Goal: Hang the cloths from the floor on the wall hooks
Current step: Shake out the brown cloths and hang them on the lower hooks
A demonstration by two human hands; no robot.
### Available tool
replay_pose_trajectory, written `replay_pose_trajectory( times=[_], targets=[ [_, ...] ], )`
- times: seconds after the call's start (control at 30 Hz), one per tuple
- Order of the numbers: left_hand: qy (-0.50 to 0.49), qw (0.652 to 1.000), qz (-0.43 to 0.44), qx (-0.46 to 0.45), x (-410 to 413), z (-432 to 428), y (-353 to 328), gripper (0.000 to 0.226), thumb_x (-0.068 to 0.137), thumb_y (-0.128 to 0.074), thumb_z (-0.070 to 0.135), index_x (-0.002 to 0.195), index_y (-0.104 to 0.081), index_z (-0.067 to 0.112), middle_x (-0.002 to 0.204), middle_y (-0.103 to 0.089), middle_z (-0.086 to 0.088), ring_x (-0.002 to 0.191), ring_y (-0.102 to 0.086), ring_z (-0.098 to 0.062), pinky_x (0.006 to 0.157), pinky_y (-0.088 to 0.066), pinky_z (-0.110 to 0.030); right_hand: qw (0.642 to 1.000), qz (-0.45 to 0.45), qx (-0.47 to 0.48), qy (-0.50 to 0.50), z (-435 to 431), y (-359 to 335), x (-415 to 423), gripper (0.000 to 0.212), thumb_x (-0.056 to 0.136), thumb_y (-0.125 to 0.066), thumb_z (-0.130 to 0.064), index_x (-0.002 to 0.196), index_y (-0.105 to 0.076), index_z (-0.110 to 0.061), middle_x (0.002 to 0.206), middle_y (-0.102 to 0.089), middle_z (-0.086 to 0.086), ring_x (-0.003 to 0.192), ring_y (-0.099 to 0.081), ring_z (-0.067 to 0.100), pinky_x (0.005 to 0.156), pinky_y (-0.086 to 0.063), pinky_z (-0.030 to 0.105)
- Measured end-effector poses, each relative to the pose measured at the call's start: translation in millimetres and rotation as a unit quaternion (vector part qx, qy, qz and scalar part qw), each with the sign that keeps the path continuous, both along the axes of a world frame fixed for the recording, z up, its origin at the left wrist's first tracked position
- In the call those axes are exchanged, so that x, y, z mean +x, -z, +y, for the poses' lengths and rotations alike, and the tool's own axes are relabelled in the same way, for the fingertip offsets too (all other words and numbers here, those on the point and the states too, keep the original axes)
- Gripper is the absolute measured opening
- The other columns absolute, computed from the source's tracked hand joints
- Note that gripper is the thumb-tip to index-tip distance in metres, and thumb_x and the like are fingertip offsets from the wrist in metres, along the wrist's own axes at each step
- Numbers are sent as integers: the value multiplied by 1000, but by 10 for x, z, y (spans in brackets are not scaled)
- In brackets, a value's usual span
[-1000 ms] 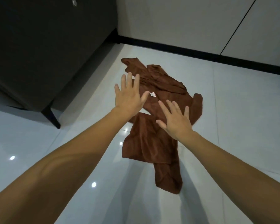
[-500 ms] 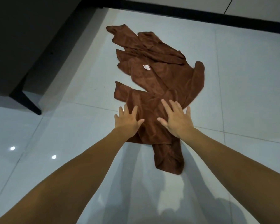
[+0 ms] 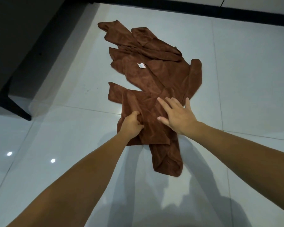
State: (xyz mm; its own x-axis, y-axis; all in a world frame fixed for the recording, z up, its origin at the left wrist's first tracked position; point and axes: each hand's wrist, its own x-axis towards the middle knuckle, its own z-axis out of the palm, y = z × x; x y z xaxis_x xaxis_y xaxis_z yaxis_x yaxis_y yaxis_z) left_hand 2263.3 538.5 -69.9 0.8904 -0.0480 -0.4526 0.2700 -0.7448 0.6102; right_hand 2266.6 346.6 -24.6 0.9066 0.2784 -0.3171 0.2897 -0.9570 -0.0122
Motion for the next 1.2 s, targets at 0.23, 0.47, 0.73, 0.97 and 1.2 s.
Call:
replay_pose_trajectory(
  times=[0.23, 0.47, 0.73, 0.97, 1.2],
  targets=[
    [20, 996, -36, -78, 512, -35, -888, 14, 90, -64, 9, 102, -67, 14, 78, -57, 9, 73, -55, -6, 62, -42, -16, 987, 25, 155, 33, 95, -412, 36, 78, 96, -37, -59, 155, 5, -28, 159, -22, 0, 145, -23, 20, 117, -9, 61],
    [-56, 975, -102, -191, 778, -108, -1719, 12, 93, -61, 9, 99, -69, 15, 89, -63, 3, 83, -60, -8, 69, -48, -12, 873, 92, 462, 124, 124, -735, 132, 88, 89, -60, -50, 155, -4, -35, 150, -40, -4, 134, -41, 9, 109, -34, 22],
    [-219, 893, -170, -355, 1042, -115, -2309, 16, 94, -57, 6, 91, -69, 17, 88, -67, -3, 75, -66, -14, 58, -53, -21, 811, 9, 570, 132, 101, -921, 147, 46, 100, -49, -34, 144, -37, -31, 139, -48, -16, 124, -48, 2, 104, -37, 15],
    [-213, 928, -201, -229, 1058, 60, -2134, 12, 95, -57, 12, 96, -67, 20, 94, -66, 3, 84, -63, -10, 69, -52, -20, 796, -62, 573, 185, -94, -1149, 349, 20, 101, -49, -33, 116, -62, -33, 113, -65, -17, 110, -58, 4, 103, -45, 28],
    [8, 973, -184, -138, 838, -145, -1952, 19, 92, -63, 32, 106, -71, 21, 99, -70, 8, 93, -63, -8, 77, -48, -19, 813, -108, 555, 140, -178, -1415, 451, 22, 100, -51, -28, 100, -73, -25, 101, -69, -18, 100, -60, -3, 90, -44, 11]
  ],
)
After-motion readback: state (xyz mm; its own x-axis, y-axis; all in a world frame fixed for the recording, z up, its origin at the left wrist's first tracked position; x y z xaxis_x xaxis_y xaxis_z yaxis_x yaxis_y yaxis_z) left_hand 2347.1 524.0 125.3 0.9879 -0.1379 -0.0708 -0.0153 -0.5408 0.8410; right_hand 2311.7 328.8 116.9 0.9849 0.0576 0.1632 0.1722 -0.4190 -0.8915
